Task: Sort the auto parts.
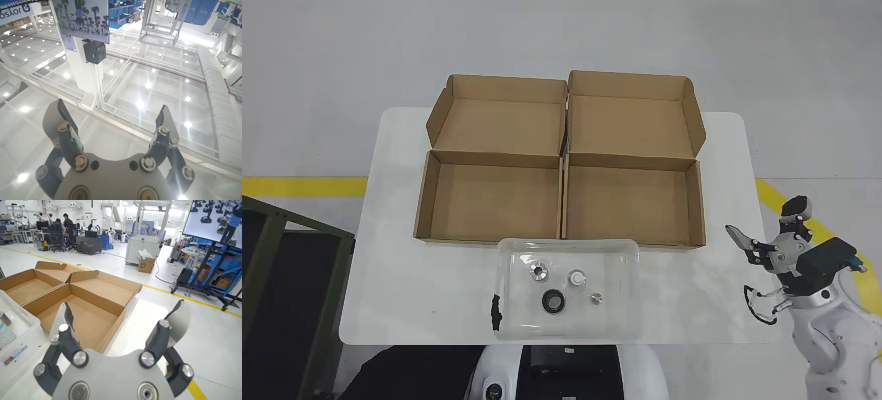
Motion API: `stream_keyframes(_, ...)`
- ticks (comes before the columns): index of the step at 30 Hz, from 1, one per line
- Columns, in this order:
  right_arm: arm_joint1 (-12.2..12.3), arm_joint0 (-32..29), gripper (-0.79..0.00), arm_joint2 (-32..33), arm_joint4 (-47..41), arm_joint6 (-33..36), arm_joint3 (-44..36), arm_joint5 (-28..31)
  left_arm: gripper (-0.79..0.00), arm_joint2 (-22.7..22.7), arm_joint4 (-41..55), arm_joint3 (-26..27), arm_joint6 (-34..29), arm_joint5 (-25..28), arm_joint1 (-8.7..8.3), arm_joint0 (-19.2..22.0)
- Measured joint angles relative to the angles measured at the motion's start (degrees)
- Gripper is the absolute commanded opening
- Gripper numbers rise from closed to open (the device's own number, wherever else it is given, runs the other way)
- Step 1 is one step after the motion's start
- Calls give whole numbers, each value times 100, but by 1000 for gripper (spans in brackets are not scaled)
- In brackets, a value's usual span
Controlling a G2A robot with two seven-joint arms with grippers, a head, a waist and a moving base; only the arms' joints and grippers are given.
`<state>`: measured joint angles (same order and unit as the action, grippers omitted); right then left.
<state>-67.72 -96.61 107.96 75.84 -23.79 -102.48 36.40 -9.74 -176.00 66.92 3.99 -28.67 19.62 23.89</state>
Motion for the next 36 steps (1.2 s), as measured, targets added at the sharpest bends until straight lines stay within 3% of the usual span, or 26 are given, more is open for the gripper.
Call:
stream_keyframes(20, 4, 8, 0, -29, 24, 60, -28, 39, 0, 0, 0, 0, 0, 0, 0, 0)
stream_keyframes(26, 63, 148, 0, -239, 377, 560, -282, 471, 0, 0, 0, 0, 0, 0, 0, 0)
stream_keyframes(36, 196, 382, 0, -908, 1154, 1383, -1085, 1794, 0, 0, 0, 0, 0, 0, 0, 0)
